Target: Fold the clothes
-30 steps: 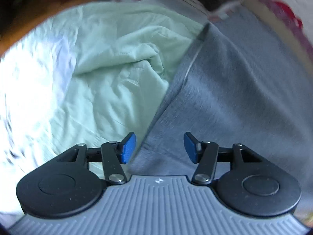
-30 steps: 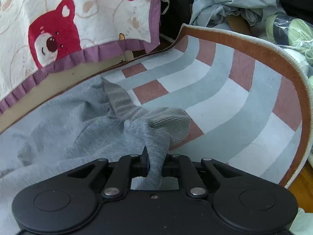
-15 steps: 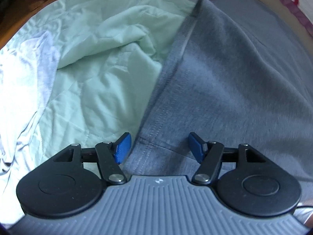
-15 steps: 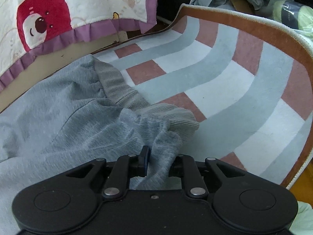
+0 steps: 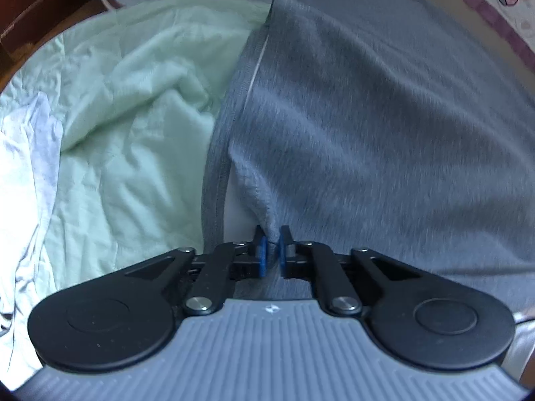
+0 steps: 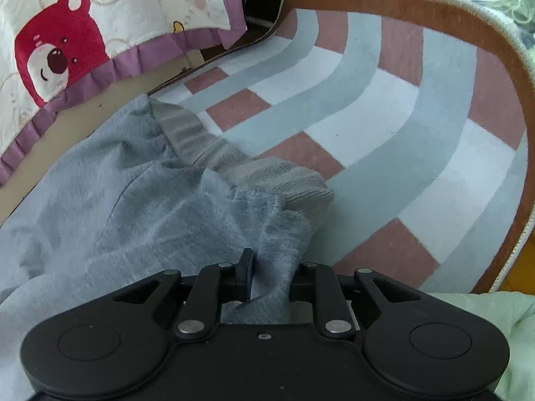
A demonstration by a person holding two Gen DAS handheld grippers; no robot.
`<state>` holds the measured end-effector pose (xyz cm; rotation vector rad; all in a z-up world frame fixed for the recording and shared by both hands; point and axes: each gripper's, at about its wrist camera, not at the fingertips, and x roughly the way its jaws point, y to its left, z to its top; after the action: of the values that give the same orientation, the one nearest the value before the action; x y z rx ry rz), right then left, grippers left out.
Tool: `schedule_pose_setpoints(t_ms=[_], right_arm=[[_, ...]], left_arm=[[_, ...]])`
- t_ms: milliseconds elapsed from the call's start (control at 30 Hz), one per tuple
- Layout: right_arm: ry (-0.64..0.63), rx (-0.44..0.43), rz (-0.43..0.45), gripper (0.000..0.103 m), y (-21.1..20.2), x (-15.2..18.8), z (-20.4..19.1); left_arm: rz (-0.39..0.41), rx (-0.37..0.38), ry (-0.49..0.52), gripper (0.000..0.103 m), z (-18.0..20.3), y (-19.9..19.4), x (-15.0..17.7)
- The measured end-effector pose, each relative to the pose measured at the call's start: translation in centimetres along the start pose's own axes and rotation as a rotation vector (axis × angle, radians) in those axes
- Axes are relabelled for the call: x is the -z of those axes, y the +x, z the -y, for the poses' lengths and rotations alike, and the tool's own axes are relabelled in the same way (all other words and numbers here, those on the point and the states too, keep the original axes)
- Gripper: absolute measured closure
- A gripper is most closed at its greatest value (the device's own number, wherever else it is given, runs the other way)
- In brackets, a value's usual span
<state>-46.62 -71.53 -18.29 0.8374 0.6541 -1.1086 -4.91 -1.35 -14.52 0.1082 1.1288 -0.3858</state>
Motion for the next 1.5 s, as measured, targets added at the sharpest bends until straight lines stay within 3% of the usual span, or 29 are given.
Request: schedule_pose_setpoints(t_ms=[67,233,333,467,600,733,900,1000,1100,1167,1267,1400,1500], right_arm=[[-0.006,-0.028,-0.010,0.093,-0.3,-1.7,-0.6],[-0.012,-0.133,0.050,0.095,-4.4,-7.2,-2.2],[-0.051,-0.183,0.097,0.095,-7.2,-9.5,-3.1],[0.077,-0.292,0.077,0.096,-10.0,-9.3,-0.9],[0.133,-0.373,0.130,0.100,-13.3,-8.1,1.1],[0.132,-0.375,0.127,0.100,-14.4,-7.2,2.2],[0.127,-0.385,0.079,0.100,-11.3,-8.2,1.3],[0.054,-0.309,0.012,0.100,-6.8,-10.7,-0.6],[-0.023,-0.193,-0.065,0.091,-3.0,-12.4,-4.1],[-0.006,-0.150,-0.095,0.084,-1.7,-13.0,-5.9],[0.047,-0.174,-0.100,0.063,-1.7,-12.9,-7.4],[0.049,-0.215,-0.074,0.061,-2.7,-11.7,-9.1],[0.052,-0.293,-0.091,0.058,-3.2,-9.3,-10.2]], left_arm=[[0.100,0.013,0.037,0.099,1.0,-2.0,-2.4],[0.478,0.039,0.064,0.099,3.1,-9.6,-11.3],[0.669,0.018,0.071,0.099,5.1,-12.8,-13.6],[0.793,0.041,0.064,0.099,6.2,-16.2,-14.6],[0.843,0.067,0.035,0.099,5.3,-19.1,-14.6],[0.851,0.120,-0.019,0.099,3.9,-20.4,-13.9],[0.781,0.098,-0.026,0.099,4.3,-18.4,-14.5],[0.726,0.079,-0.025,0.099,4.9,-15.7,-16.0],[0.687,0.049,-0.030,0.099,5.7,-12.2,-17.6],[0.669,0.033,-0.025,0.099,6.3,-10.1,-18.2],[0.651,0.023,-0.023,0.099,7.0,-7.9,-18.7],[0.635,-0.003,-0.022,0.099,7.8,-5.4,-19.2],[0.643,-0.019,-0.071,0.099,8.1,-4.1,-19.5]])
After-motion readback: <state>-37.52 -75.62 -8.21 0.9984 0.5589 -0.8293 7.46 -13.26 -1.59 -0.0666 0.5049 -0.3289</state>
